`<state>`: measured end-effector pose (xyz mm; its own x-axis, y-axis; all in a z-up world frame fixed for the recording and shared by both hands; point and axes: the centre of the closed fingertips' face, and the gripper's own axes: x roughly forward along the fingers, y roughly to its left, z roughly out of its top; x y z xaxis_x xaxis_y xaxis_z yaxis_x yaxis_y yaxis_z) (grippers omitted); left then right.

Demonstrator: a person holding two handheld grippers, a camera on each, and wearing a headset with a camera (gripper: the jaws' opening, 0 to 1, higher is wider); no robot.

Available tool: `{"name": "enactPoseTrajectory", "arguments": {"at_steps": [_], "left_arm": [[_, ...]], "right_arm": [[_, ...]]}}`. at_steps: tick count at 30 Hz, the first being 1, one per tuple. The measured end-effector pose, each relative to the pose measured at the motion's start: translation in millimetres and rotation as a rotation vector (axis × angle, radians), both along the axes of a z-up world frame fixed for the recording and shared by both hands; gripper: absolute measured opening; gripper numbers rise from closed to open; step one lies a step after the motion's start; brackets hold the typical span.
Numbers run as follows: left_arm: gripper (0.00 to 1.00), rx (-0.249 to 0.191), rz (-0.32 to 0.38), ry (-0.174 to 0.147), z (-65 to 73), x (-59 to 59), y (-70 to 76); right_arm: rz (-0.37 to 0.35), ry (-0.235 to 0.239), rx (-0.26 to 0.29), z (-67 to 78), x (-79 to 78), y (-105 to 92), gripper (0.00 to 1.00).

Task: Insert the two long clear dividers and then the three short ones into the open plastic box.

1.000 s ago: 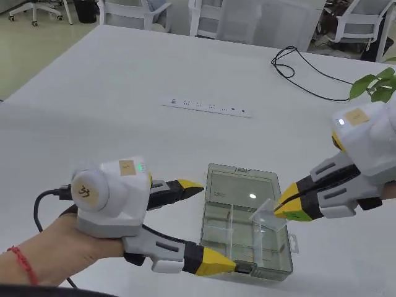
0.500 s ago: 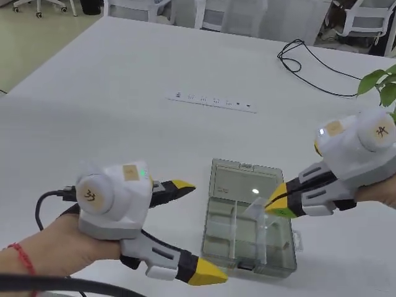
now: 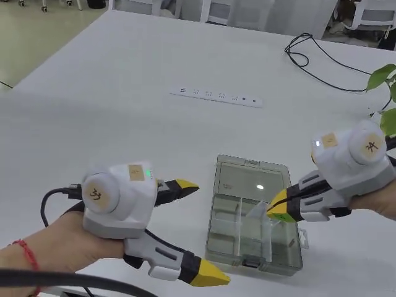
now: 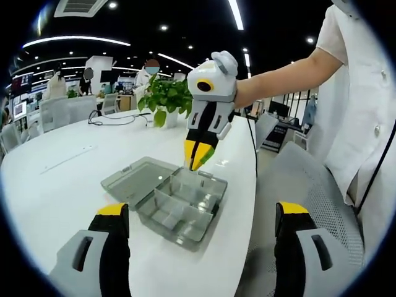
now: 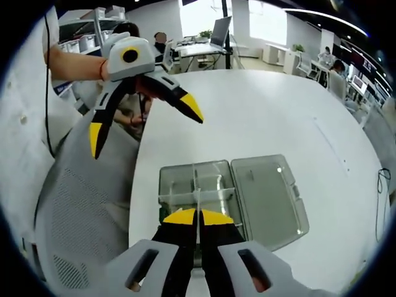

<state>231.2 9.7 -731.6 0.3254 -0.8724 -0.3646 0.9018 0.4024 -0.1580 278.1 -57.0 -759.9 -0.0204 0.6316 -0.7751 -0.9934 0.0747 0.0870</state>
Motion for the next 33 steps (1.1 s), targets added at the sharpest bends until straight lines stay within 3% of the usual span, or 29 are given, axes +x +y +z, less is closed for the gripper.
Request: {"name": "enactPoseTrajectory", "arguments": {"at_steps": [8, 14, 17, 33], "left_arm": [[1.00, -0.009, 0.008, 0.006, 0.8, 0.9, -1.5], [1.00, -0.012, 0.009, 0.010, 0.1, 1.2, -2.4], [1.00, -0.011, 0.007, 0.010, -0.4, 1.4, -3.0], [1.00, -0.016, 0.005, 0.019, -1.9, 0.6, -4.0]], "right_arm": [[0.015, -0.006, 0.002, -2.6, -3.2, 2.9, 0.03], [0.111, -0.067, -0.008, -4.7, -9.3, 6.7, 0.03], [0.125, -0.080, -0.013, -6.6, -6.7, 6.3, 0.03], [0.114, -0.054, -0.030, -22.5, -2.3, 13.2, 0.03]]}}
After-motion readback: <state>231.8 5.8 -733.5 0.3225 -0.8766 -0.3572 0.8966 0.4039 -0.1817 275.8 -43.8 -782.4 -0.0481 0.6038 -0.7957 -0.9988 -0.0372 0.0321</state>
